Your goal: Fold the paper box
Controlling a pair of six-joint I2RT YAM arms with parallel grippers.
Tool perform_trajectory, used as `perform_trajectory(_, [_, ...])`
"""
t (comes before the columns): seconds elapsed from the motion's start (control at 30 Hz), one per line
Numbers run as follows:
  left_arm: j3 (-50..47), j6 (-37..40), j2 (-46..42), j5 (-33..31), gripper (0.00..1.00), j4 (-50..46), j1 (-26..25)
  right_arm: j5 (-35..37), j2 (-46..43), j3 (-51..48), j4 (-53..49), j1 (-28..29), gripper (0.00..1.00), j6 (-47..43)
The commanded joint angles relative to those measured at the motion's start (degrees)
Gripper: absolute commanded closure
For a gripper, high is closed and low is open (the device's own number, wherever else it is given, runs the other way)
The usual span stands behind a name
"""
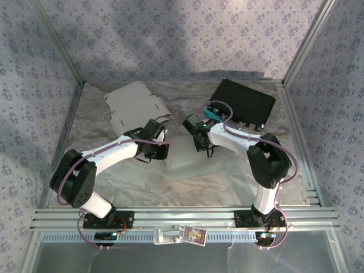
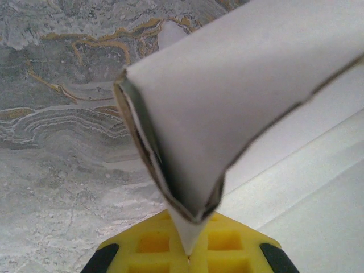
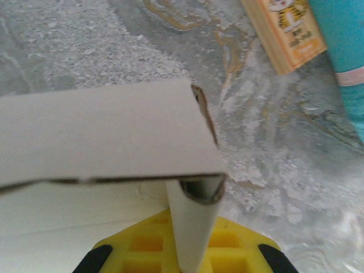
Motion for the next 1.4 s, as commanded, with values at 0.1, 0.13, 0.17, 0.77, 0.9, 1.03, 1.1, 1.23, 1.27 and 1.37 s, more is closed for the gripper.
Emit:
perform_trajectory(0.1, [1.3,-1.1,-1.0,-1.4,1.0,-0.5,-0.4,15.9,7.2,6.0,-19.7,3.8,1.0,14.6])
perform_trajectory(0.13, [1.1,-1.2,-0.9,-1.3,1.0,-0.4,-0.4,15.2,6.6,5.4,-18.2,4.3,1.0,14.1])
perform_trajectory(0.17, [1.1,-1.3,-1.0,-1.2,1.0,-0.2,-0.4,14.2,5.8,4.8,-16.3,4.6,1.0,13.2])
perform_trajectory(0.77, [-3.9,-7.1,1.9,1.9,0.78,11.7,1.6,3.0,-2.0,-3.2,-2.8,4.2,1.0,5.0])
perform_trajectory(0.9, [-4.0,-7.5,2.2,1.8,0.89,12.8,1.6,3.2,-2.4,-3.4,-2.6,4.2,1.0,5.2])
perform_trajectory(1.03, [-4.5,-7.7,2.1,1.4,0.83,12.8,1.6,3.6,-2.7,-3.3,-2.5,4.3,1.0,5.4])
perform_trajectory(1.1, [-4.8,-7.6,2.1,1.3,0.8,13.0,1.5,4.0,-3.0,-3.4,-2.3,4.6,1.0,5.5])
perform_trajectory(1.23, [-5.8,-8.0,2.1,1.1,0.83,14.2,1.5,4.6,-3.4,-3.8,-1.8,5.3,1.0,5.9])
perform_trajectory(1.27, [-5.9,-8.1,2.1,1.0,0.86,14.5,1.5,4.9,-3.5,-3.8,-1.7,5.3,1.0,6.1])
perform_trajectory(1.37, [-6.2,-8.1,2.3,0.7,0.88,15.0,1.5,5.1,-3.8,-4.1,-1.4,5.4,1.0,6.5])
